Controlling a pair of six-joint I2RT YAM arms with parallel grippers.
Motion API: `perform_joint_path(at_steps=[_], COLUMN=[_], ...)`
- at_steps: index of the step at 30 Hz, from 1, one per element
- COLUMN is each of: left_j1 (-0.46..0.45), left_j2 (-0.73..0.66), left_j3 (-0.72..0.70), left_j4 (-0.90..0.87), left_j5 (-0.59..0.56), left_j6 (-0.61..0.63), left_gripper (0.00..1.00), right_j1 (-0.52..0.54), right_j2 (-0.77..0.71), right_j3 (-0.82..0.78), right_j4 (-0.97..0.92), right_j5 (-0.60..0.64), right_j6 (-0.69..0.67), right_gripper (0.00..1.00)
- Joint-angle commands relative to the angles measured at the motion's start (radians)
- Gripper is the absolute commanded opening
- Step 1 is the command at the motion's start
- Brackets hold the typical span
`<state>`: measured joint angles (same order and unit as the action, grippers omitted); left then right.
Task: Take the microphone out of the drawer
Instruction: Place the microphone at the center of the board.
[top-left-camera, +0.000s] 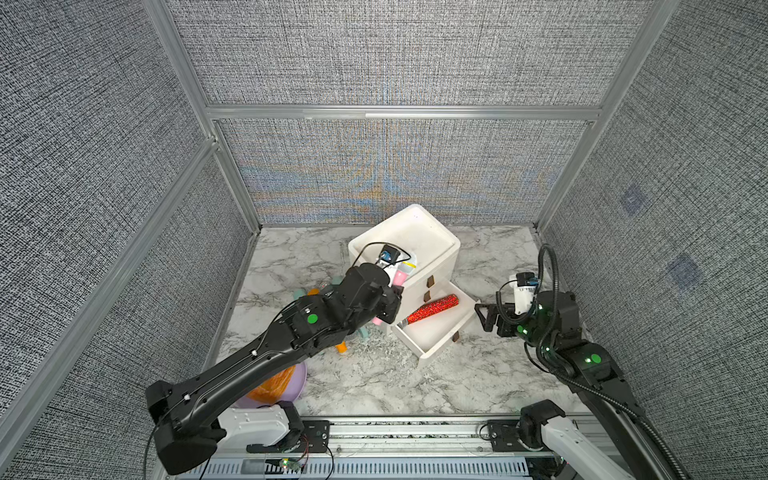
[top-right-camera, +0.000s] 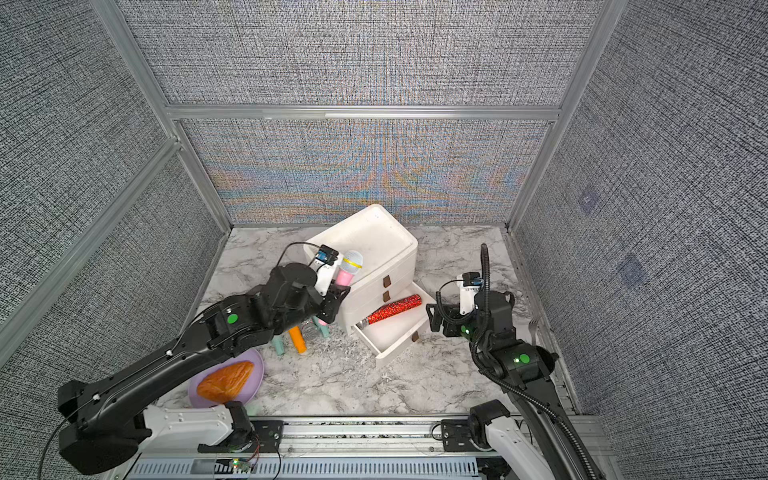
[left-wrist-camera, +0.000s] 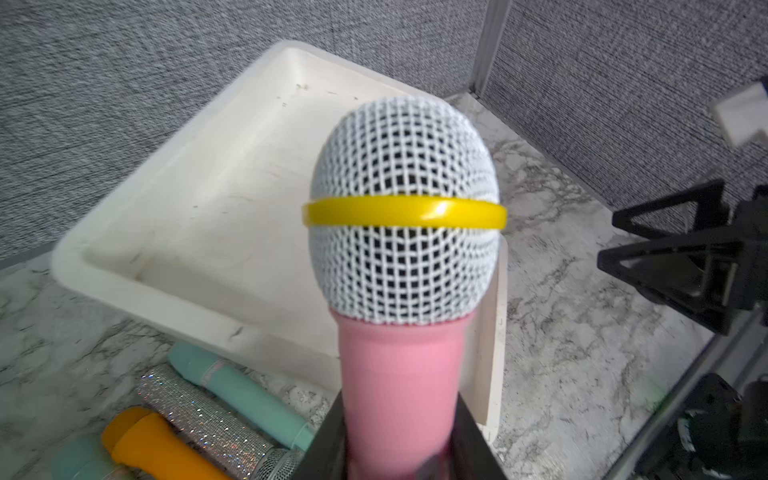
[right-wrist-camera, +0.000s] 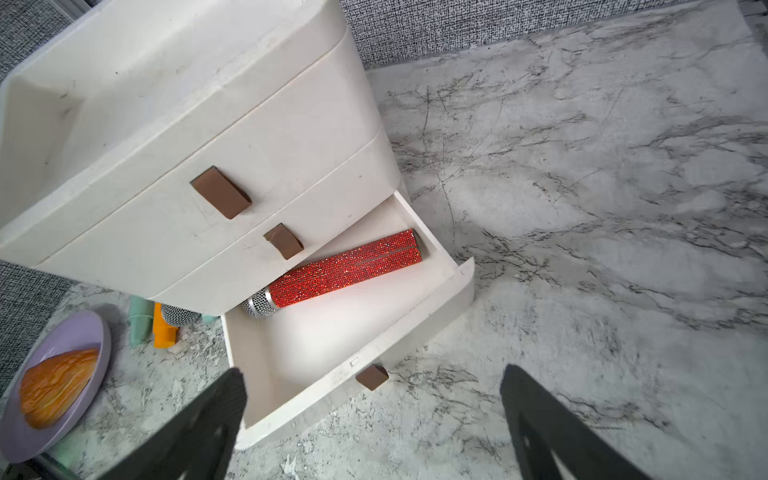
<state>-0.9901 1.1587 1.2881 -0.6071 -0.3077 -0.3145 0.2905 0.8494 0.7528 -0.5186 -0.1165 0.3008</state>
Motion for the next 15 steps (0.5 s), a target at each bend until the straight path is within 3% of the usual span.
perform_joint_path(at_steps=[1,15], left_j1=[0.042,0.319], left_j2=[-0.073,-0.234], left_j3=[-0.059,-0.233], left_j4=[0.056,-0.06], left_j5=[-0.106,-0.115], left_j6=[-0.066,-0.203], left_gripper=[0.0,0.0], right_j1=[0.005,0.022], right_j2=[0.002,0.004], right_j3=[-0.001,-0.008], right_j4=[0.037,0.056], right_j5=[-0.024,-0.053], right_j6=[-0.008,-0.015], right_gripper=[0.98,0.98])
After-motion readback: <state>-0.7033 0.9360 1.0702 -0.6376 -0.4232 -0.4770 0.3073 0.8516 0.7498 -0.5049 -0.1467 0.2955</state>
